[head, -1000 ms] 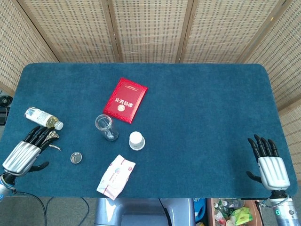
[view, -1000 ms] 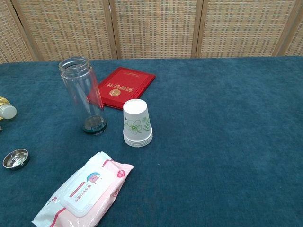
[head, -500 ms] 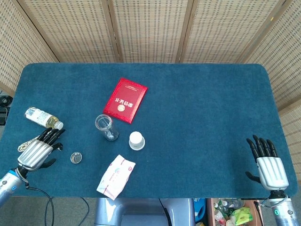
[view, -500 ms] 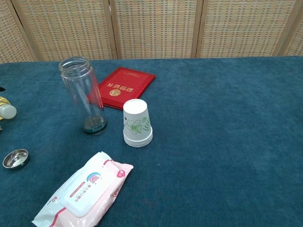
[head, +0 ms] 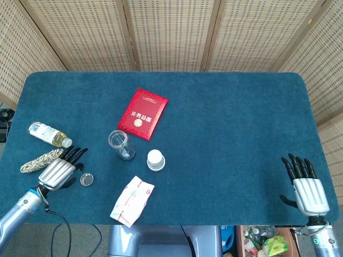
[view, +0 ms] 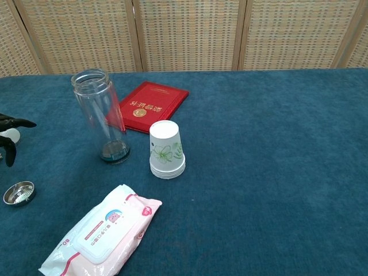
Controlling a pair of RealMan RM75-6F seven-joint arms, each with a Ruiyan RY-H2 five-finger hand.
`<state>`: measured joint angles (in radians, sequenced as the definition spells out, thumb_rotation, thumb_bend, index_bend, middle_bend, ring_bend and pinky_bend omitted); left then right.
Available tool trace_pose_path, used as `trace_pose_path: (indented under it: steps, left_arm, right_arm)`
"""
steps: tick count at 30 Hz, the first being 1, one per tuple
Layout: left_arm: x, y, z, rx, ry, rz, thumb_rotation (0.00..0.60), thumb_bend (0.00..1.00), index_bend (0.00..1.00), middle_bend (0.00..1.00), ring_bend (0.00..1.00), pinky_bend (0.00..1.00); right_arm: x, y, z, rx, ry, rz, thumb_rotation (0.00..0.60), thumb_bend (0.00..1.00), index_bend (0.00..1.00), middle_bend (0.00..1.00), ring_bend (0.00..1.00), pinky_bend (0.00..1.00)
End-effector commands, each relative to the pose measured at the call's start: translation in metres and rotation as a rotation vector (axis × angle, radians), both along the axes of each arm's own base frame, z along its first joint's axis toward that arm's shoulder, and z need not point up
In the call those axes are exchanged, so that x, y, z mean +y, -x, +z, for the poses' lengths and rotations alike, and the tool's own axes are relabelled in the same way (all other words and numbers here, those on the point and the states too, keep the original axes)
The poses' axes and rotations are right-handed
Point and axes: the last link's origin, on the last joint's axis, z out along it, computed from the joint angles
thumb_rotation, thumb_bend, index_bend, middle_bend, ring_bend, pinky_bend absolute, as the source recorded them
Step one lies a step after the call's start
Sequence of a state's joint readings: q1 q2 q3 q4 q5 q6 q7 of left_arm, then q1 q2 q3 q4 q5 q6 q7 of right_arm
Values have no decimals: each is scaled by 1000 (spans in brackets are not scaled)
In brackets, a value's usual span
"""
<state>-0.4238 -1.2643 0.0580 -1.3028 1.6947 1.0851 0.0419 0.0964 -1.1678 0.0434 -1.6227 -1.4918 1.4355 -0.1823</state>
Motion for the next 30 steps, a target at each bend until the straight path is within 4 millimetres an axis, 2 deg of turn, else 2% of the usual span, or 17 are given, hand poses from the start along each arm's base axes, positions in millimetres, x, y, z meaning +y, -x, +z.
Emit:
trace_pose_path:
  steps: [1, 30]
  left_arm:
    - [0, 0, -3, 9, 7, -4, 600, 394, 441, 0, 0, 0]
    - [-1, -3, -28, 43, 59, -25, 600, 412, 468, 0, 0, 0]
  right_arm:
    - [0, 0, 0, -3, 1, -1, 600, 21, 21, 0, 0, 0]
    - [0, 1, 2, -19, 5, -3, 600, 22, 21, 0, 0, 0]
